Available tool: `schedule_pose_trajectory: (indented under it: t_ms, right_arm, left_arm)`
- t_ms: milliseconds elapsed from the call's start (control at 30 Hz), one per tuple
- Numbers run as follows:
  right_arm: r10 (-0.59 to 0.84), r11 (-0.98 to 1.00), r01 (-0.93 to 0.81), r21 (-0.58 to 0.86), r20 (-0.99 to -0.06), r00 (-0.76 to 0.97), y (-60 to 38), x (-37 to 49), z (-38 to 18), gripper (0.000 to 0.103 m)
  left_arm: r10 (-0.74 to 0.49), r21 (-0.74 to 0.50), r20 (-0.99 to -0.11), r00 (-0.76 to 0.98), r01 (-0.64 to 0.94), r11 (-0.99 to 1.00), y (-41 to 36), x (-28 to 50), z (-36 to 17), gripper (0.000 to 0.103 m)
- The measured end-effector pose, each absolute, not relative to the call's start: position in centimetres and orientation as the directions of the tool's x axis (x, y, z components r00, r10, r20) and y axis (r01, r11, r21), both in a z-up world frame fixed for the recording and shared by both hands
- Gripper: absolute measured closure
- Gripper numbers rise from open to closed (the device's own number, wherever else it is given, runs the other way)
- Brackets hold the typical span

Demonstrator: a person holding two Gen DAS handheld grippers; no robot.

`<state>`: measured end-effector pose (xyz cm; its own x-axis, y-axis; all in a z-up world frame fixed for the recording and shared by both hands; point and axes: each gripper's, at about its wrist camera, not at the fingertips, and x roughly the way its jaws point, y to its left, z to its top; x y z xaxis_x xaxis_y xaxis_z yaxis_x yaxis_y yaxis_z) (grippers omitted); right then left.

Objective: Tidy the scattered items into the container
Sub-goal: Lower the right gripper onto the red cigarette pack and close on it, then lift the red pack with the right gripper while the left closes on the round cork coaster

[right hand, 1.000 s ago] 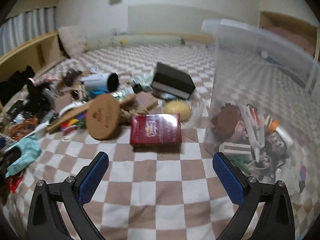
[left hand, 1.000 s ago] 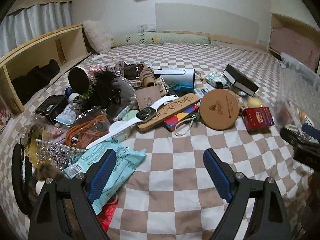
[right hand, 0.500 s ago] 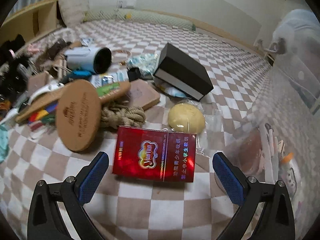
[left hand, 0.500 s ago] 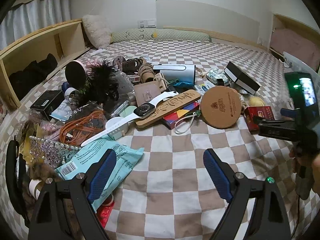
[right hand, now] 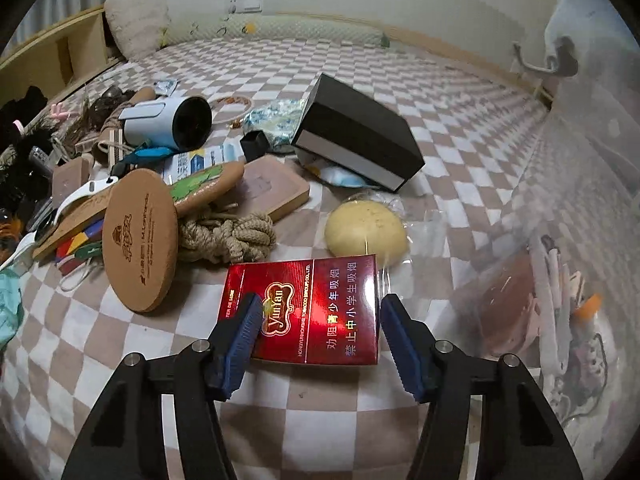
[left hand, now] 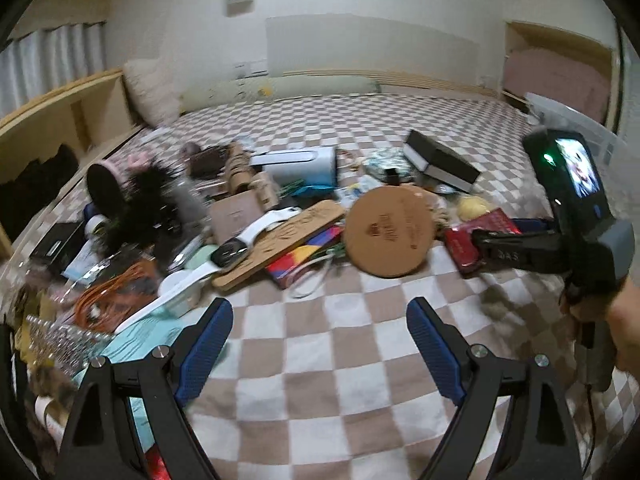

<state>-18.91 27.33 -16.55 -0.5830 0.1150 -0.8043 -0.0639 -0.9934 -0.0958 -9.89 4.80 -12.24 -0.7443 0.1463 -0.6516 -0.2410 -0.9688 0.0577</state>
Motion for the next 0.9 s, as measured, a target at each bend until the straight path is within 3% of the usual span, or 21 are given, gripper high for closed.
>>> schedule_pose_trajectory:
  t_ms: [100, 133, 200, 500, 633, 900]
  right_arm:
    - [0.101, -0.995, -0.041, -0.095, -0.798, -0.594, 27.0, -18.7, -16.6, 0.036]
    - [0.095, -0.995, -0.034, -0.093, -0.798, -0.595, 26.9, -18.6, -16.7, 0.021]
    - [0.076, -0.997, -0.026, -0.075, -0.805, -0.589, 26.8, -18.6, -17.3, 0.004]
    - [0.067, -0.998, -0.043, -0.051, -0.787, -0.614, 26.9, -18.7, -18.5, 0.004]
    - [0.064, -0.998, -0.055, -0.038, -0.776, -0.627, 27.1, -18.7, -18.9, 0.009]
    - [0.028, -0.999, -0.032, -0.009, -0.748, -0.663, 28.1, -14.8, -15.1, 0.010]
  left_arm:
    - [0.155, 0.071, -0.649, -0.744, -0.263, -0.962, 5.4, -9.5, -12.2, 0.014]
    - [0.154, 0.073, -0.648, -0.745, -0.263, -0.962, 5.4, -9.4, -12.1, 0.014]
    - [0.152, 0.074, -0.647, -0.747, -0.260, -0.963, 5.3, -9.3, -12.1, 0.014]
    - [0.144, 0.063, -0.652, -0.744, -0.242, -0.968, 4.8, -9.5, -12.4, 0.014]
    - [0.150, 0.063, -0.645, -0.749, -0.247, -0.967, 5.0, -9.8, -12.4, 0.014]
    - [0.175, 0.109, -0.616, -0.768, -0.303, -0.947, 7.8, -11.4, -12.1, 0.014]
